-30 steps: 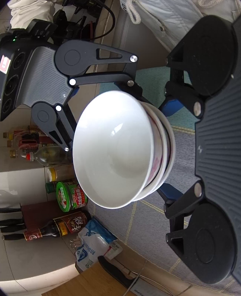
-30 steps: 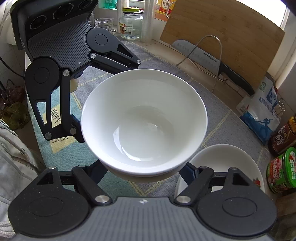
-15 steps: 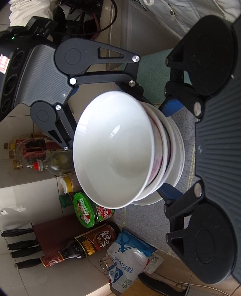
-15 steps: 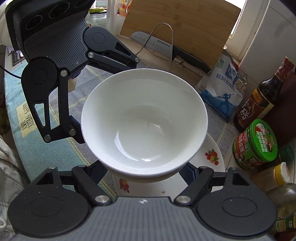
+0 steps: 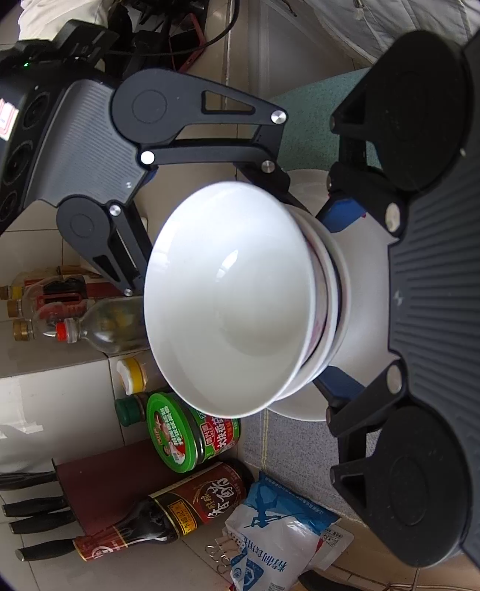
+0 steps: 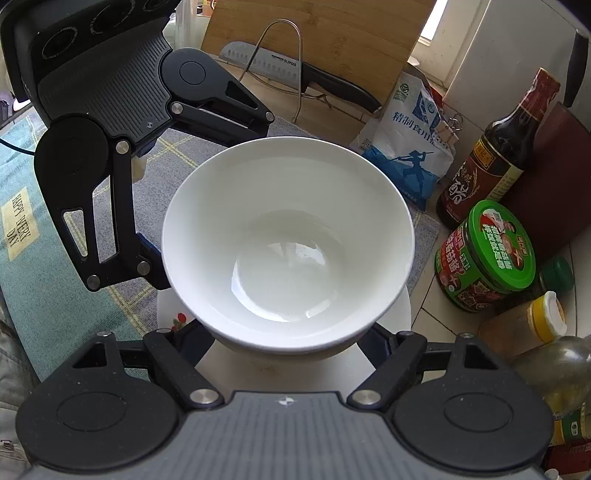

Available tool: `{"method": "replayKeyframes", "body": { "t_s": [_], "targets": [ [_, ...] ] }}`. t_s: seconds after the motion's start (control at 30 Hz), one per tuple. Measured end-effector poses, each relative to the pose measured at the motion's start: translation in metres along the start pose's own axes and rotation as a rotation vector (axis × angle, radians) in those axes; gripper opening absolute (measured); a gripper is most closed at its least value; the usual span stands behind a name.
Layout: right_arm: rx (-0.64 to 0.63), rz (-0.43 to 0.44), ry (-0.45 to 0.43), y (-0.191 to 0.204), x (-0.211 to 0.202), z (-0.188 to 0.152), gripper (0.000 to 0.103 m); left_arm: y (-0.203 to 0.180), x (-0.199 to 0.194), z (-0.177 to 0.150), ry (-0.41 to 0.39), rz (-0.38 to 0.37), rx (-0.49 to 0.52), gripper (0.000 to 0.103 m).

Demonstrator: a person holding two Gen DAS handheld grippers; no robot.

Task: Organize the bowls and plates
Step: 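Carry the bowl stack with both tools toward the plate stack, then lower the bowl stack onto the plates and open both tools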

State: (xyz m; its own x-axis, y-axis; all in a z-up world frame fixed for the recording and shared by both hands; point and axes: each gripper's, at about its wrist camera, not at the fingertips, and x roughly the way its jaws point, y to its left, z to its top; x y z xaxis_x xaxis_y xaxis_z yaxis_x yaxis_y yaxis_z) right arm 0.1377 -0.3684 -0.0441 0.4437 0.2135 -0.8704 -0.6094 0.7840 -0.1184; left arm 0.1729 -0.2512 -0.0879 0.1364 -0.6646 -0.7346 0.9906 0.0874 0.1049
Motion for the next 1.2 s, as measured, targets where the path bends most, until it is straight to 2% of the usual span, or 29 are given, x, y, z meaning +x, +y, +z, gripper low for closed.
{"method": "replayKeyframes", "body": {
  "t_s": [0.6,0.77,0.8,0.83,0.9,0.97,1.1,1.2],
  "targets": [
    [0.057,0.033,0.006,-0.015,0.008,-0.007,0.086,0.006,0.013,0.000,0.002,-0.002,-0.036,0.078],
    [0.064,0.029,0.000,-0.014,0.008,-0.009,0.087,0.002,0.011,-0.001,-0.001,0.022,-0.020,0.079],
    [0.064,0.029,-0.001,-0.014,0.008,-0.009,0.089,0.002,0.010,-0.001,-0.001,0.026,-0.019,0.079],
    [0.064,0.028,-0.009,-0.013,0.007,-0.009,0.095,0.001,0.010,-0.001,-0.004,0.030,-0.020,0.080],
    [0.067,0.019,-0.030,-0.011,0.003,-0.010,0.103,-0.001,0.007,-0.001,-0.015,0.050,-0.018,0.090],
    [0.074,0.016,-0.035,-0.011,0.000,-0.011,0.103,-0.004,0.003,-0.001,-0.029,0.080,-0.016,0.094],
    [0.094,-0.011,-0.032,-0.008,-0.006,-0.017,0.103,-0.011,-0.005,-0.005,-0.026,0.149,-0.024,0.095],
    [0.101,-0.047,-0.044,-0.001,-0.018,-0.022,0.103,-0.019,-0.017,-0.010,-0.049,0.217,-0.067,0.095]
  ]
}}
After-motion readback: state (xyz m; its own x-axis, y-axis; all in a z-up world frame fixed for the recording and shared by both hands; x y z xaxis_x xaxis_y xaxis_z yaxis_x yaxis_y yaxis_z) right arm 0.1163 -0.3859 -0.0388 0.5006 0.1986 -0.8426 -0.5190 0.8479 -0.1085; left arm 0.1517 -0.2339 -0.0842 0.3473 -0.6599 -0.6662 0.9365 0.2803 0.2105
